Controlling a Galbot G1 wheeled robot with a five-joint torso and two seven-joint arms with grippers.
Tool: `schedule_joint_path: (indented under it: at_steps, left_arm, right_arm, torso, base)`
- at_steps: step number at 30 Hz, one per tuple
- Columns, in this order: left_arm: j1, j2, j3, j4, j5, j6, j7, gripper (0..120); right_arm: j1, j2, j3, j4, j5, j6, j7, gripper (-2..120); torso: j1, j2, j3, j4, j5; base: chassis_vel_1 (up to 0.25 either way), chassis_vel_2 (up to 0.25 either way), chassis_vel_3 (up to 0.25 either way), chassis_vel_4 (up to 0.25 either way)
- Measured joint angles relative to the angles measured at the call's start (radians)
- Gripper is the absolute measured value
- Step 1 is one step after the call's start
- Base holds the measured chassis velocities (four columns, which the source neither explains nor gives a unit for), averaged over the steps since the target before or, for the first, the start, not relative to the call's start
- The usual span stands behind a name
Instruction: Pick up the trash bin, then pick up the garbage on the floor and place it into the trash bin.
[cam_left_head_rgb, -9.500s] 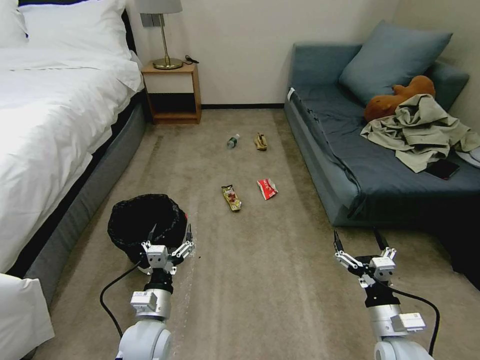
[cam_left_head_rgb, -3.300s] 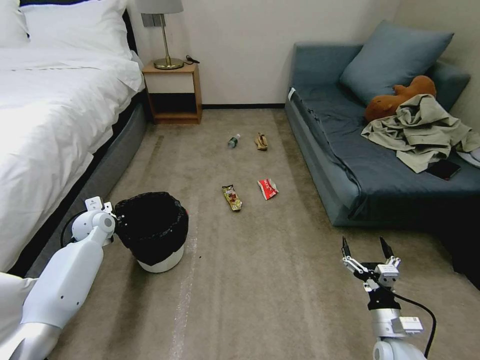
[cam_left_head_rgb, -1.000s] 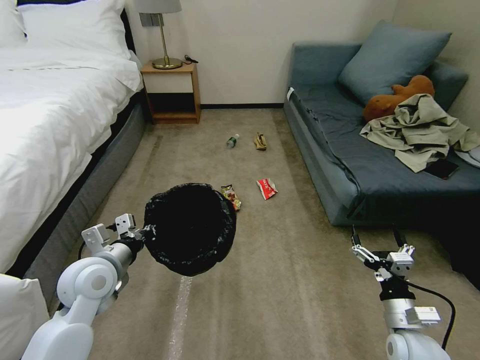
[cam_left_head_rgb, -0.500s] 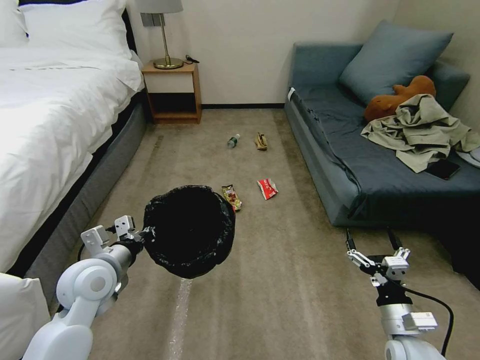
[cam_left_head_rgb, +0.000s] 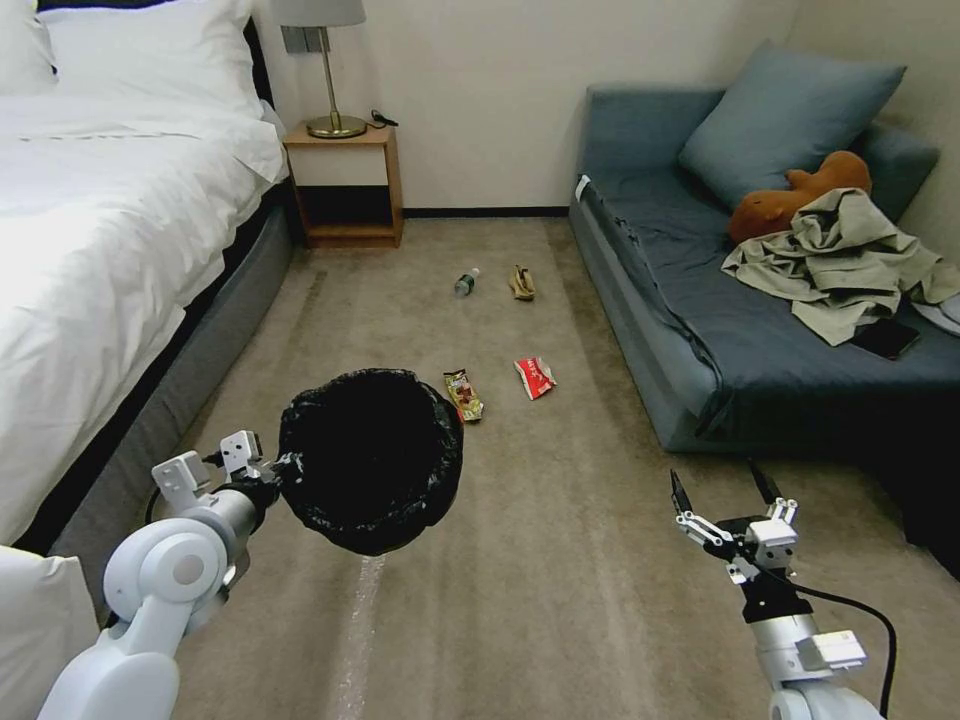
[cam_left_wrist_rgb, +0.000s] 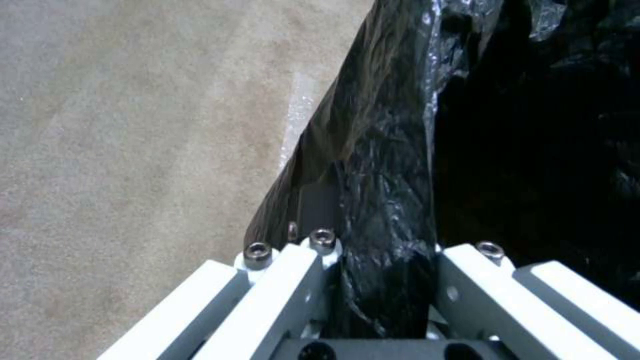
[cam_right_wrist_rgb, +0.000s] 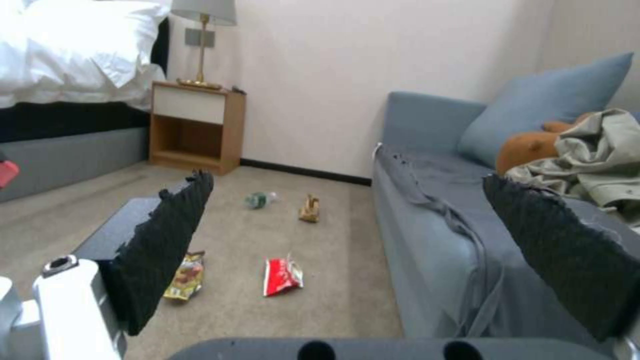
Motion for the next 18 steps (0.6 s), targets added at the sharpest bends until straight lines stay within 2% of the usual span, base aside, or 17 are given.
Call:
schedule_joint_path:
  at_steps: [18]
  left_arm:
    - [0.001, -0.003, -0.006, 0.004, 0.004, -0.007, 0.005, 3]
  right_arm:
    - [0.003, -0.001, -0.003, -0.015, -0.006, 0.001, -0.007, 100]
  torso:
    - [0.000, 0.000, 0.000, 0.0000, 0.0000]
  base:
    - [0.000, 0.000, 0.000, 0.000]
